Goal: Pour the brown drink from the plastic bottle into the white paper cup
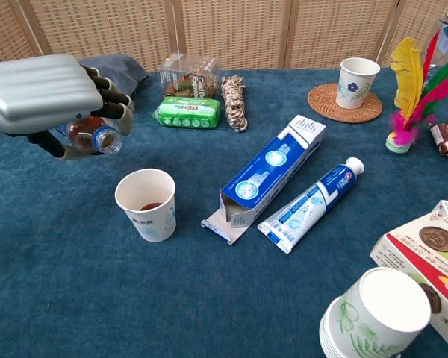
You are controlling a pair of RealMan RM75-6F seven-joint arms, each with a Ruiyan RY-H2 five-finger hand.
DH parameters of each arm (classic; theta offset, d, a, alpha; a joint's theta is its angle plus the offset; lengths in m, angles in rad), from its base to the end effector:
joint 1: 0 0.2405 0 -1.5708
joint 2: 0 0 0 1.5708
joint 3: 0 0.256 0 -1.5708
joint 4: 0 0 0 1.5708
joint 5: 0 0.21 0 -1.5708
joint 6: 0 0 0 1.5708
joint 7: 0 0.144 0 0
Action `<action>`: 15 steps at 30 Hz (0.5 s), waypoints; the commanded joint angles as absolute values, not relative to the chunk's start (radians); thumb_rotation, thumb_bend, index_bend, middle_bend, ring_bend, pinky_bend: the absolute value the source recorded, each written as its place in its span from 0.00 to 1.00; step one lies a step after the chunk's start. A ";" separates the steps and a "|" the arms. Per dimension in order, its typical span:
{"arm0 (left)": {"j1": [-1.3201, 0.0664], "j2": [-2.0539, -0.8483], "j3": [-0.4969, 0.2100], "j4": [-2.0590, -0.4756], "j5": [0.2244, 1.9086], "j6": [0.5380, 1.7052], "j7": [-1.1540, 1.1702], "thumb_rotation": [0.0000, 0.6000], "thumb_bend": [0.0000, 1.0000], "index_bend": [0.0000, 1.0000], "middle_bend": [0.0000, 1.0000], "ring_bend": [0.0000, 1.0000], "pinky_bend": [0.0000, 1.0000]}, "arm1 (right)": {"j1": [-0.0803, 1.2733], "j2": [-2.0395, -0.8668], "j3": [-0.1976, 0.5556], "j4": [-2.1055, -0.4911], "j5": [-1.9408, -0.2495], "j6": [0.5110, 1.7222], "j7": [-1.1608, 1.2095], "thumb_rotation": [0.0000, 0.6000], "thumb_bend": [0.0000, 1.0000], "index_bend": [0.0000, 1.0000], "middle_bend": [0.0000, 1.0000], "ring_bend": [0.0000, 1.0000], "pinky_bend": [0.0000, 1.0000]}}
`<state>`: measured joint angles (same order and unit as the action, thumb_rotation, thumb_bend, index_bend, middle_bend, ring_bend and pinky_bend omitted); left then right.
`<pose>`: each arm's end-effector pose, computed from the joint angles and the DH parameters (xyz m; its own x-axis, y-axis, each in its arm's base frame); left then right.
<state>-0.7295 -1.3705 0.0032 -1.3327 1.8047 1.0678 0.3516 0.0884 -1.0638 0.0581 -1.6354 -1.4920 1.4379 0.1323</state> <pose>-0.1746 0.3195 0.0256 0.7988 -0.2277 0.5569 0.2414 -0.7265 -0.6433 -0.3128 -0.1837 0.1701 0.2995 -0.0376 0.9533 -0.9540 -0.0002 0.2997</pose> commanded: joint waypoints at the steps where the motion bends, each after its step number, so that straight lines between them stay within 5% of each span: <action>1: -0.741 -1.373 0.001 -1.347 1.800 1.051 0.376 1.00 0.41 0.42 0.35 0.33 0.43 | 0.088 -1.062 0.059 -1.636 -1.492 1.440 0.137 1.00 0.00 0.00 0.00 0.00 0.00; 15: -0.775 -1.360 -0.004 -1.404 1.784 0.992 0.505 1.00 0.41 0.42 0.35 0.33 0.43 | 0.082 -1.050 0.063 -1.636 -1.492 1.448 0.170 1.00 0.00 0.00 0.00 0.00 0.00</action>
<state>-0.7714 -1.3639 -0.0042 -1.3985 1.7855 0.9982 0.4982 0.0826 -1.0502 0.0627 -1.6362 -1.4918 1.4478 0.1697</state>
